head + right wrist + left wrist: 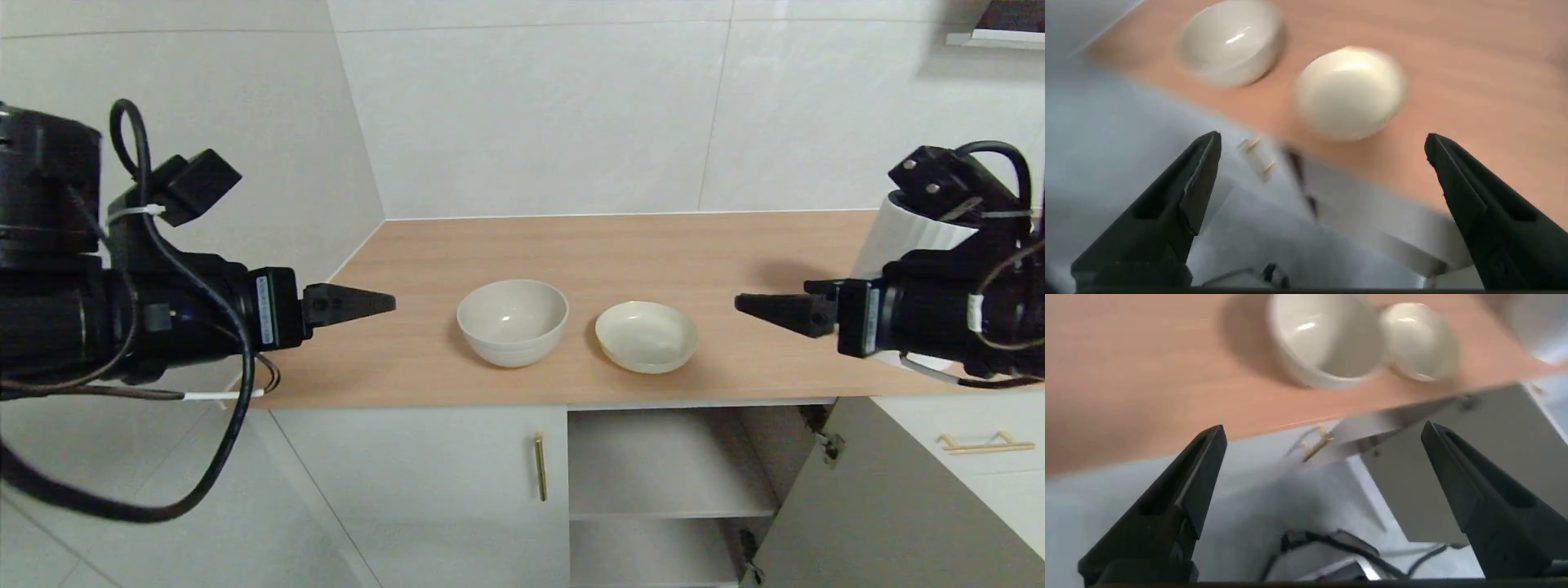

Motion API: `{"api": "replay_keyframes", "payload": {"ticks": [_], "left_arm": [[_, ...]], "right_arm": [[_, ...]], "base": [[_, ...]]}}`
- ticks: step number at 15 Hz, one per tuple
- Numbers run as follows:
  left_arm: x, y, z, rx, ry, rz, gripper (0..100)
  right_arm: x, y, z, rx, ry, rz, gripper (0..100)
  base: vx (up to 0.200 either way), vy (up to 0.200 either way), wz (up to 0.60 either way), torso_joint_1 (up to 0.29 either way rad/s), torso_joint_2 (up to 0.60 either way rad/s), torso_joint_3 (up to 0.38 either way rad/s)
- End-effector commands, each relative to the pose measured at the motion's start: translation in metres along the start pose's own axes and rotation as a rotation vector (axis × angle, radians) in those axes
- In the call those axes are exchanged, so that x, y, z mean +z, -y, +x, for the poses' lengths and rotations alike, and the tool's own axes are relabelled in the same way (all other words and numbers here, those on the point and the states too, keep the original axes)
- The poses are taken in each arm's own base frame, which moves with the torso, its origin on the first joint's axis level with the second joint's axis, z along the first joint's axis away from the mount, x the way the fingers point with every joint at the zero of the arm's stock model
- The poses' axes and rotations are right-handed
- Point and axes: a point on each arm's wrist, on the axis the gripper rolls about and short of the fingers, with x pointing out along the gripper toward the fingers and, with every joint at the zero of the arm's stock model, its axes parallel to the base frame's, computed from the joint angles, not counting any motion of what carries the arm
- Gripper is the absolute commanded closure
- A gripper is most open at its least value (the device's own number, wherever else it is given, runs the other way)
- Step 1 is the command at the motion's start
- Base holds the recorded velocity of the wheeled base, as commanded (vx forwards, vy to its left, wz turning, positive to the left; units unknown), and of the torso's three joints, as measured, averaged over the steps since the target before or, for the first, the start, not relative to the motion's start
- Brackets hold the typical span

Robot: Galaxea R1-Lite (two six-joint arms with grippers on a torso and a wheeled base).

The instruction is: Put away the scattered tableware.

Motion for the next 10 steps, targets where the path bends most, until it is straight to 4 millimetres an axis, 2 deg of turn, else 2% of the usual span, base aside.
{"api": "replay_keyframes", "payload": {"ticks": [1,3,7,10], "left_arm": [[0.012,0.000,0.037,0.043,-0.063,-0.076,0],[0.019,0.008,0.057,0.065,-0.063,-0.130,0],[-0.007,0.033,0.129,0.226,-0.073,-0.096,0],[-0.019,0.033,0.162,0.311,-0.066,-0.094,0]], "right_arm": [[-0.001,0.013,0.049,-0.092,-0.092,0.089,0],[0.004,0.013,0.060,-0.137,-0.076,0.127,0],[-0.003,0.007,0.064,-0.170,-0.093,0.115,0],[-0.008,0.004,0.070,-0.160,-0.114,0.111,0]], "base": [[0.000,0.000,0.00,0.000,0.00,0.000],[0.000,0.000,0.00,0.000,0.00,0.000],[0.000,0.000,0.00,0.000,0.00,0.000],[0.000,0.000,0.00,0.000,0.00,0.000]]}}
